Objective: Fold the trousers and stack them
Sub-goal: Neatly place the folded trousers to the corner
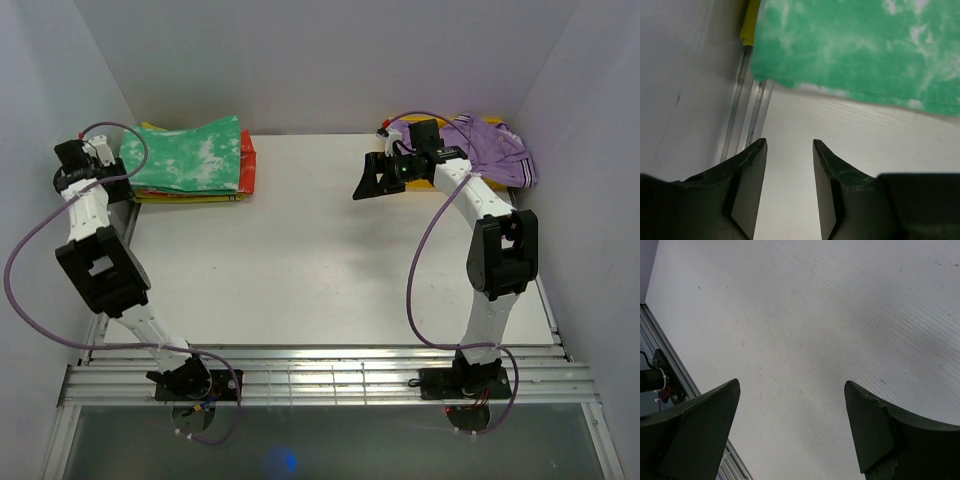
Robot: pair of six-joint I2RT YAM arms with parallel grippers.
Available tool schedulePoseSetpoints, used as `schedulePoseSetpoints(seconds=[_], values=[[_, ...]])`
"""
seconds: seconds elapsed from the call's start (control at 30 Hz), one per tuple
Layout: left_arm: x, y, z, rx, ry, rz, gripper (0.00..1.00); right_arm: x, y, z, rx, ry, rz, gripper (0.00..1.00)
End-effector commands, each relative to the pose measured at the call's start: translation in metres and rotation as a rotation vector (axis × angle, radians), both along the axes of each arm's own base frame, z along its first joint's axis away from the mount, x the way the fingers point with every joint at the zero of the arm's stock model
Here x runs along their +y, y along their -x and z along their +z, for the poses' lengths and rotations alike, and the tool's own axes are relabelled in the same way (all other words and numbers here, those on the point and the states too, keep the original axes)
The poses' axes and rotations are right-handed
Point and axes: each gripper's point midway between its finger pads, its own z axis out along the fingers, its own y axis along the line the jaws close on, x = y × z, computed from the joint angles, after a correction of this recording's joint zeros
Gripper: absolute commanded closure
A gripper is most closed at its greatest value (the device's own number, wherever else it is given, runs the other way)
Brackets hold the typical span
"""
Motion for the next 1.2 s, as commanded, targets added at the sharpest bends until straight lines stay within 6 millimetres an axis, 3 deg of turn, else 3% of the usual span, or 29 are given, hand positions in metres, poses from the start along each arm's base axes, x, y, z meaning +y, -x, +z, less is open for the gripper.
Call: schedulePoseSetpoints(seconds=[0.0, 0.03, 0.17, 0.27, 0.37, 0.5, 0.57, 0.6, 0.67, 0.8, 0.83, 0.9, 0.93, 0.97, 1.0, 1.07, 1.13, 1.17], values=[[0.010, -0.011, -0.058, 0.186, 0.049, -0.049, 0.48, 0.001, 0.010, 0.023, -0.055, -0.011, 0.028, 0.10], [0.017, -0.027, -0.044, 0.151, 0.029, -0.049, 0.49, -0.001, 0.010, 0.023, -0.056, -0.007, 0.022, 0.10], [0.017, -0.071, -0.051, 0.112, 0.030, -0.079, 0.45, -0.004, 0.012, 0.021, -0.086, 0.016, 0.035, 0.10], [-0.001, -0.103, -0.055, 0.070, 0.043, -0.125, 0.39, -0.008, 0.015, 0.020, -0.091, 0.035, 0.035, 0.10], [-0.014, -0.120, -0.056, 0.029, 0.047, -0.153, 0.34, -0.013, 0.017, 0.026, -0.112, 0.050, 0.030, 0.10], [-0.018, -0.126, -0.050, -0.004, 0.048, -0.147, 0.28, -0.020, 0.023, 0.033, -0.139, 0.069, 0.025, 0.10], [-0.023, -0.118, -0.048, 0.005, 0.059, -0.154, 0.23, -0.026, 0.027, 0.036, -0.166, 0.089, 0.029, 0.10], [-0.030, -0.104, -0.044, 0.017, 0.058, -0.169, 0.20, -0.029, 0.032, 0.044, -0.188, 0.096, 0.029, 0.10], [-0.037, -0.086, -0.039, 0.025, 0.054, -0.179, 0.03, -0.038, 0.039, 0.041, -0.217, 0.139, 0.036, 0.10], [-0.067, -0.028, -0.023, 0.069, 0.084, -0.238, 0.02, -0.070, 0.058, 0.052, -0.304, 0.232, 0.004, 0.10], [-0.080, -0.002, -0.018, 0.099, 0.094, -0.270, 0.02, -0.079, 0.060, 0.052, -0.324, 0.265, -0.016, 0.10], [-0.099, 0.021, -0.011, 0.108, 0.123, -0.329, 0.02, -0.097, 0.074, 0.051, -0.363, 0.308, -0.023, 0.10], [-0.117, 0.043, -0.005, 0.114, 0.150, -0.387, 0.02, -0.107, 0.078, 0.048, -0.365, 0.346, -0.043, 0.10], [-0.125, 0.053, -0.002, 0.113, 0.159, -0.408, 0.02, -0.119, 0.085, 0.055, -0.396, 0.362, -0.069, 0.10], [-0.133, 0.062, 0.001, 0.111, 0.166, -0.430, 0.02, -0.127, 0.095, 0.041, -0.363, 0.377, -0.076, 0.10], [-0.152, 0.086, 0.000, 0.126, 0.164, -0.477, 0.02, -0.146, 0.108, 0.041, -0.380, 0.397, -0.129, 0.10], [-0.165, 0.100, -0.004, 0.138, 0.160, -0.507, 0.02, -0.159, 0.122, 0.022, -0.347, 0.423, -0.153, 0.10], [-0.177, 0.112, -0.007, 0.140, 0.153, -0.542, 0.02, -0.167, 0.129, 0.027, -0.372, 0.428, -0.185, 0.10]])
